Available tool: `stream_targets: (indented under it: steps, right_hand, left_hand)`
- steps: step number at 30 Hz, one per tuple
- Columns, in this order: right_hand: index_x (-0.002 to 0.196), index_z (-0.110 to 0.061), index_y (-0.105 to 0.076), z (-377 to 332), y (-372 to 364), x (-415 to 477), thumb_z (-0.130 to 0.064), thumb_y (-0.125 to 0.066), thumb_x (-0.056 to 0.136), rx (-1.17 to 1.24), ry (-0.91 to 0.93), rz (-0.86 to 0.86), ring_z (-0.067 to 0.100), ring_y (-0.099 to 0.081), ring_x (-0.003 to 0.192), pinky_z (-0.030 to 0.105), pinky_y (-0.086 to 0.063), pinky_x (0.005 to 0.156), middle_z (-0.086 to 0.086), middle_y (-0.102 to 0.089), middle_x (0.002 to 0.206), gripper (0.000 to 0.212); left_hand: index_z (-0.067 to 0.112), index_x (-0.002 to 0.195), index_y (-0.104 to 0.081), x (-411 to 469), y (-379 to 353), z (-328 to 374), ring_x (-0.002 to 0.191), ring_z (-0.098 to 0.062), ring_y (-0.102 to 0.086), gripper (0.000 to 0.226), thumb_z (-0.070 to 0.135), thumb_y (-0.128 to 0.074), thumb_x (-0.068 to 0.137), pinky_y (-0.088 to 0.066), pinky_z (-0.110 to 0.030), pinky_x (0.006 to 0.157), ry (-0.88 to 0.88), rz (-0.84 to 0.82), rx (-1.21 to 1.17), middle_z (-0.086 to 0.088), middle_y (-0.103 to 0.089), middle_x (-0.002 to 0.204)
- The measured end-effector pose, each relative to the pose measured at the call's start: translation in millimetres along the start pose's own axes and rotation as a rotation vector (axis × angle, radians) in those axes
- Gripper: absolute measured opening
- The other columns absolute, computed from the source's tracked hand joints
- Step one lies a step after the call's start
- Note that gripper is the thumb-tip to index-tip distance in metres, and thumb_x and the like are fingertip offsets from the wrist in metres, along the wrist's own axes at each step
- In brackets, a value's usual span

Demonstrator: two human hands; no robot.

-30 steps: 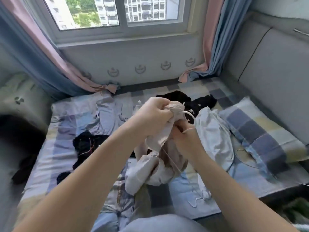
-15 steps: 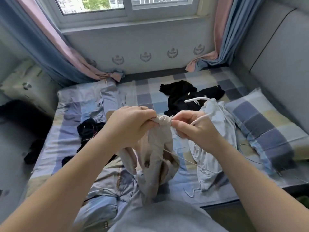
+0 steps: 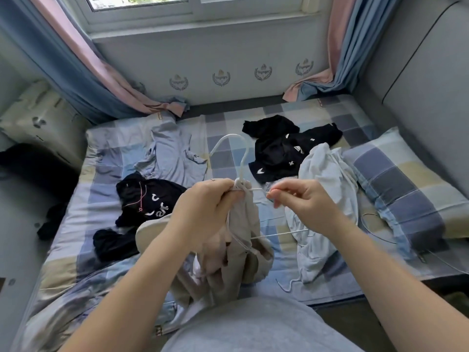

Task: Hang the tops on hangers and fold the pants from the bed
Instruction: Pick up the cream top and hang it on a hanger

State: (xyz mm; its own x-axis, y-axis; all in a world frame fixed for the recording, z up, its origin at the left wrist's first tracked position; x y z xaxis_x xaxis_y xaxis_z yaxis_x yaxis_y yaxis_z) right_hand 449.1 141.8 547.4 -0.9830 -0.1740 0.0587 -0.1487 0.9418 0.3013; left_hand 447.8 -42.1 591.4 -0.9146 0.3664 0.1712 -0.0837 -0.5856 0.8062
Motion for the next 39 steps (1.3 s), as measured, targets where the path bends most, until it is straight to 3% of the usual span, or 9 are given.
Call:
stream_targets:
  steps: [6, 13, 17, 19, 22, 27, 30, 33, 39]
  right_hand:
    - [0.101, -0.004, -0.069, -22.3, 4.0, -35.6, -0.008, -0.068, 0.087, -0.350, 0.318, 0.397, 0.022, -0.062, 0.104, 0.041, -0.050, 0.093, 0.003, -0.066, 0.104, 0.015]
    - [0.142, -0.023, -0.049, 43.3, -90.2, -23.6, -0.027, -0.076, 0.085, -0.250, -0.063, -0.170, 0.016, -0.049, 0.125, 0.033, -0.040, 0.106, -0.004, -0.057, 0.131, 0.063]
    - [0.101, -0.020, -0.065, 65.6, -96.4, -12.6, -0.013, -0.060, 0.091, -0.324, -0.163, -0.075, 0.027, -0.057, 0.092, 0.040, -0.045, 0.081, 0.001, -0.066, 0.092, 0.013]
    - [0.078, -0.027, -0.055, 80.1, -91.6, -13.3, -0.011, -0.056, 0.089, -0.364, -0.218, -0.071, 0.028, -0.052, 0.075, 0.037, -0.038, 0.068, -0.007, -0.053, 0.067, 0.019]
    - [0.068, -0.027, -0.042, 107.7, -85.9, -18.5, -0.007, -0.055, 0.085, -0.486, -0.322, -0.180, 0.035, -0.055, 0.079, 0.038, -0.037, 0.068, -0.002, -0.052, 0.066, 0.029]
    - [0.085, -0.025, -0.055, 141.1, -57.9, -23.5, 0.005, -0.049, 0.082, -0.521, -0.435, -0.221, 0.032, -0.059, 0.085, 0.036, -0.042, 0.069, 0.010, -0.066, 0.086, 0.031]
    - [0.089, -0.019, -0.061, 146.4, -32.9, -18.2, 0.003, -0.052, 0.084, -0.585, -0.413, -0.181, 0.031, -0.059, 0.091, 0.035, -0.040, 0.073, 0.006, -0.066, 0.090, 0.024]
    - [0.097, -0.014, -0.067, 137.5, -6.9, -8.4, -0.004, -0.053, 0.086, -0.662, -0.328, -0.114, 0.031, -0.059, 0.099, 0.039, -0.039, 0.090, 0.007, -0.068, 0.101, 0.021]
    - [0.106, -0.010, -0.067, 100.6, 21.2, 8.5, 0.004, -0.052, 0.090, -0.715, -0.128, -0.047, 0.026, -0.056, 0.115, 0.046, -0.030, 0.109, 0.001, -0.063, 0.116, 0.025]
  left_hand:
    - [0.017, 0.082, -0.069, -9.2, 9.9, -25.5, 0.055, -0.007, -0.044, 0.021, 0.020, -0.060, 0.100, -0.038, -0.026, 0.055, 0.148, 0.220, -0.311, 0.007, -0.057, 0.061]
    - [0.020, 0.069, -0.061, -11.2, 14.2, -19.5, 0.050, -0.004, -0.033, 0.033, 0.013, -0.058, 0.101, -0.027, -0.016, 0.048, 0.216, 0.362, -0.581, 0.012, -0.041, 0.051]
    - [0.011, 0.070, -0.059, -11.3, 17.5, -22.5, 0.049, -0.005, -0.030, 0.031, 0.010, -0.057, 0.101, -0.025, -0.015, 0.047, 0.225, 0.393, -0.646, 0.014, -0.038, 0.052]
    - [0.018, 0.070, -0.061, -11.6, 22.1, -28.7, 0.049, -0.004, -0.030, 0.033, 0.010, -0.057, 0.101, -0.025, -0.014, 0.047, 0.227, 0.407, -0.654, 0.016, -0.039, 0.051]
    - [0.028, 0.069, -0.063, -13.4, 27.8, -41.1, 0.046, -0.003, -0.026, 0.036, 0.012, -0.058, 0.102, -0.024, -0.012, 0.045, 0.244, 0.417, -0.687, 0.018, -0.036, 0.049]
    - [0.028, 0.088, -0.076, -13.7, 33.2, -60.1, 0.068, -0.011, -0.053, 0.021, 0.017, -0.062, 0.100, -0.043, -0.024, 0.063, 0.229, 0.340, -0.646, -0.010, -0.068, 0.071]
    - [0.036, 0.092, -0.079, -16.4, 28.9, -70.4, 0.078, -0.004, -0.064, 0.020, 0.024, -0.063, 0.098, -0.049, -0.021, 0.072, 0.200, 0.197, -0.610, 0.002, -0.076, 0.084]
    - [0.039, 0.092, -0.078, -21.2, 15.4, -85.0, 0.075, -0.016, -0.056, 0.018, 0.038, -0.061, 0.096, -0.045, -0.040, 0.067, 0.238, 0.022, -0.527, -0.017, -0.072, 0.085]
    - [0.022, 0.087, -0.078, -30.9, 2.1, -95.5, 0.065, -0.012, -0.049, 0.022, 0.028, -0.061, 0.100, -0.040, -0.034, 0.064, 0.280, -0.155, -0.356, -0.017, -0.066, 0.073]
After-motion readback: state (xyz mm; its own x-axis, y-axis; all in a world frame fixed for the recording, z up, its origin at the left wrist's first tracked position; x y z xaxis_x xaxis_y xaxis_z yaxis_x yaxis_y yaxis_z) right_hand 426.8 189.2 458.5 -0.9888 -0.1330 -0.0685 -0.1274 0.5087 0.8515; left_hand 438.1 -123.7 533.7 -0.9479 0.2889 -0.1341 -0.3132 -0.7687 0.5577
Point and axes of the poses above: each hand's wrist, its own x-axis towards the middle knuckle, its own y-axis out of the back of the hand, z = x × y, the point moved 9 cm from there along x, towards the middle knuckle
